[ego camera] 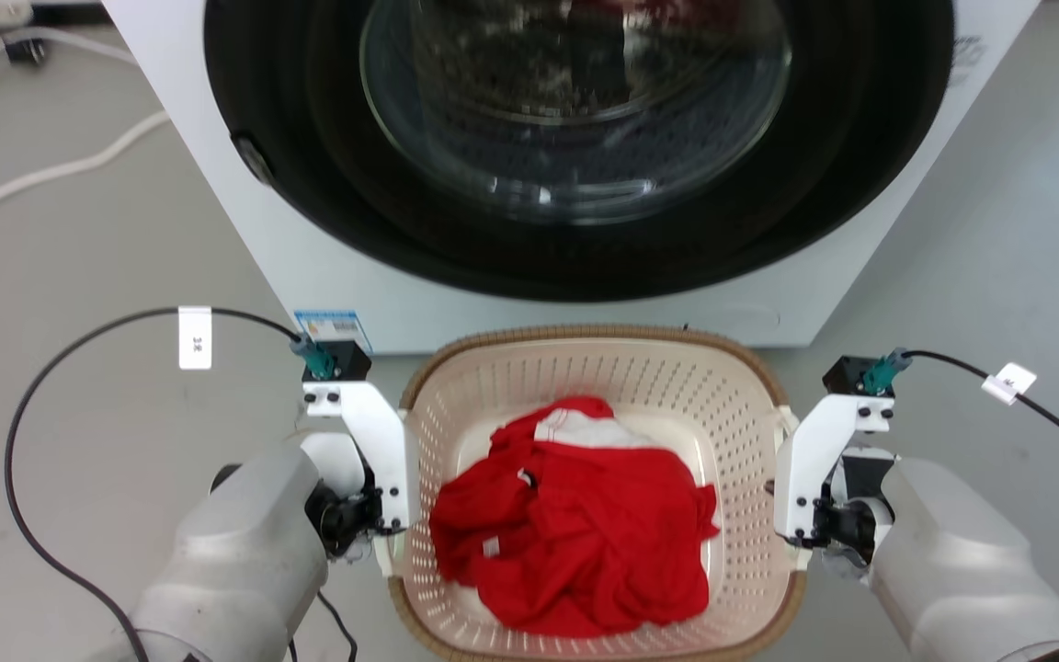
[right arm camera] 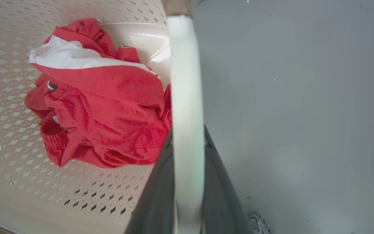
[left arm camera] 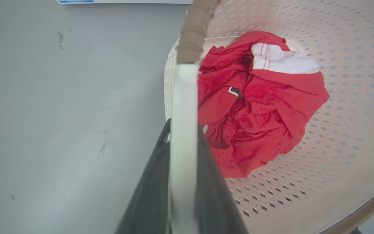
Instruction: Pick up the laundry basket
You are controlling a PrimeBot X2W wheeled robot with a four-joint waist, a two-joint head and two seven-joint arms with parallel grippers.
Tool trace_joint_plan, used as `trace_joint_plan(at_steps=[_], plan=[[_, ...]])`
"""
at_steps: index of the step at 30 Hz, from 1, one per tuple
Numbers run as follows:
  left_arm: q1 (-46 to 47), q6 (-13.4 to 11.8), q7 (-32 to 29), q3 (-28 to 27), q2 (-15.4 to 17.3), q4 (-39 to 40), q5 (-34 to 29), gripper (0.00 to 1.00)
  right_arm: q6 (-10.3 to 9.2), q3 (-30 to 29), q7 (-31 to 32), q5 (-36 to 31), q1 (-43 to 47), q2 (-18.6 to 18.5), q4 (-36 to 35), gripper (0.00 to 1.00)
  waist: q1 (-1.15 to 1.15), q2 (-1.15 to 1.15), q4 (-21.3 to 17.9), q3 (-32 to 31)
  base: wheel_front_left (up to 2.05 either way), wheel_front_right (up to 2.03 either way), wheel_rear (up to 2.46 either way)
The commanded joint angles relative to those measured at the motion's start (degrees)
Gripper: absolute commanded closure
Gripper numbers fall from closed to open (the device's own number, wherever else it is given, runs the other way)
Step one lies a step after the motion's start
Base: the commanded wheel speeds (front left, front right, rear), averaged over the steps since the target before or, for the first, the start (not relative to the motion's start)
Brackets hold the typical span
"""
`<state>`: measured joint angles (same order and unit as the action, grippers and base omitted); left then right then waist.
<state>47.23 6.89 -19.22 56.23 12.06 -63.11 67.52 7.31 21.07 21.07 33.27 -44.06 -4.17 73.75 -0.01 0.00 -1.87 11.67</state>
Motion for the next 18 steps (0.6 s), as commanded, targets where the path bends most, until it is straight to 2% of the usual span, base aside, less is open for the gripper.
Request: trace_joint_plan(at_steps=[1,10,18], plan=[[-0.7,1.0,-0.3,0.2,-1.9,0.6,0.8,1.0,0.33,0.2,0.8,0.7,0.6,1.5,-0.4,1.0,0.01,0.0,-0.2,-3.4,0.0,0.0,0.0],[-4.0,0.9,-7.1,1.9,-2.8,-2.2,3.1,1.0,0.32,0.0,7.7,2.8,3.7,1.4,-0.2,1.0,0.01,0.0,0.5,-9.8,0.0,0.0,0.0],[-6.6,0.9,-12.3,2.9,-4.1,-3.6,4.6,1.0,0.32,-1.0,12.7,3.7,5.7,1.4,-0.2,1.0,0.01,0.0,1.1,-12.3,0.0,0.0,0.0]])
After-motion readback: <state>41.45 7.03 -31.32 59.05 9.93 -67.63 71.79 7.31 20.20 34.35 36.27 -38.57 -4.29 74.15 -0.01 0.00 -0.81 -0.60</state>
